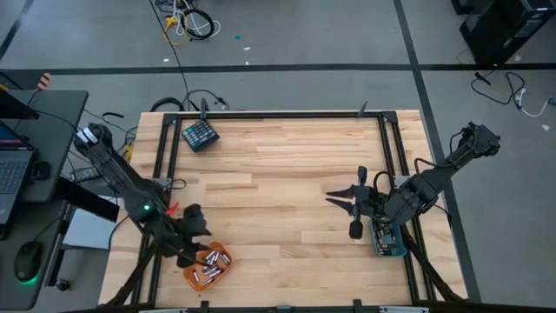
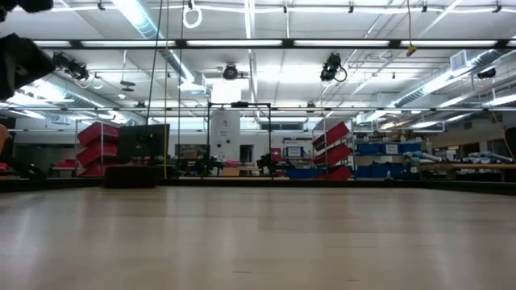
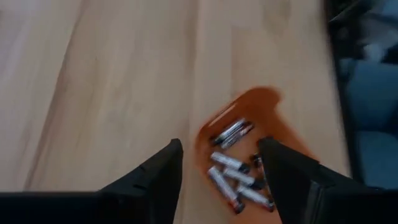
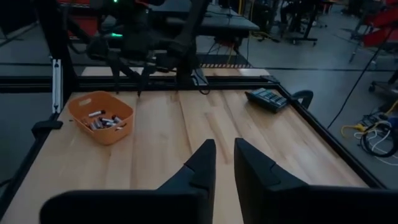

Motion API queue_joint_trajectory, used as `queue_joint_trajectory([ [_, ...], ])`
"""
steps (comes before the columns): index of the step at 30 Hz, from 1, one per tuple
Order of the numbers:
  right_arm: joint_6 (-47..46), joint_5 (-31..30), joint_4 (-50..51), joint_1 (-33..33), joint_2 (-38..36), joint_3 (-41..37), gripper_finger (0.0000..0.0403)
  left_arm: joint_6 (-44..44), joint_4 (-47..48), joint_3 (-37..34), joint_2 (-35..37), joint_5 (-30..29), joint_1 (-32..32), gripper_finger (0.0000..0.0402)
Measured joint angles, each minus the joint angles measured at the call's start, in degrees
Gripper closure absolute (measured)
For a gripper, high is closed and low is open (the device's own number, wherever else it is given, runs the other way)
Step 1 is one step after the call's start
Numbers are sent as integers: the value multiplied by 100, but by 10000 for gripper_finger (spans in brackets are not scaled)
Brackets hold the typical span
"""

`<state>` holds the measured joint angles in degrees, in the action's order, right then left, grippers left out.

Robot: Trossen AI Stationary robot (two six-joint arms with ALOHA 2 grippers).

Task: Sort batteries
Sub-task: Adjust the orange bin

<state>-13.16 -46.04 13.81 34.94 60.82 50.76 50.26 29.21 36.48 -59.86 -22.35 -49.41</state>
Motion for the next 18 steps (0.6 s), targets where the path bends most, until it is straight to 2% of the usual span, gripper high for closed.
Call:
queue_joint_trajectory([
  [3, 6, 35, 3, 2, 0, 0, 364, 242, 185, 62, -231, 183, 4, 193],
  [9, -17, 149, 8, 2, 0, 0, 378, 249, -370, 91, -347, 549, -4, 206],
  [18, -22, 392, 8, 2, 0, 0, 397, 291, -383, 88, -564, 880, 10, 292],
])
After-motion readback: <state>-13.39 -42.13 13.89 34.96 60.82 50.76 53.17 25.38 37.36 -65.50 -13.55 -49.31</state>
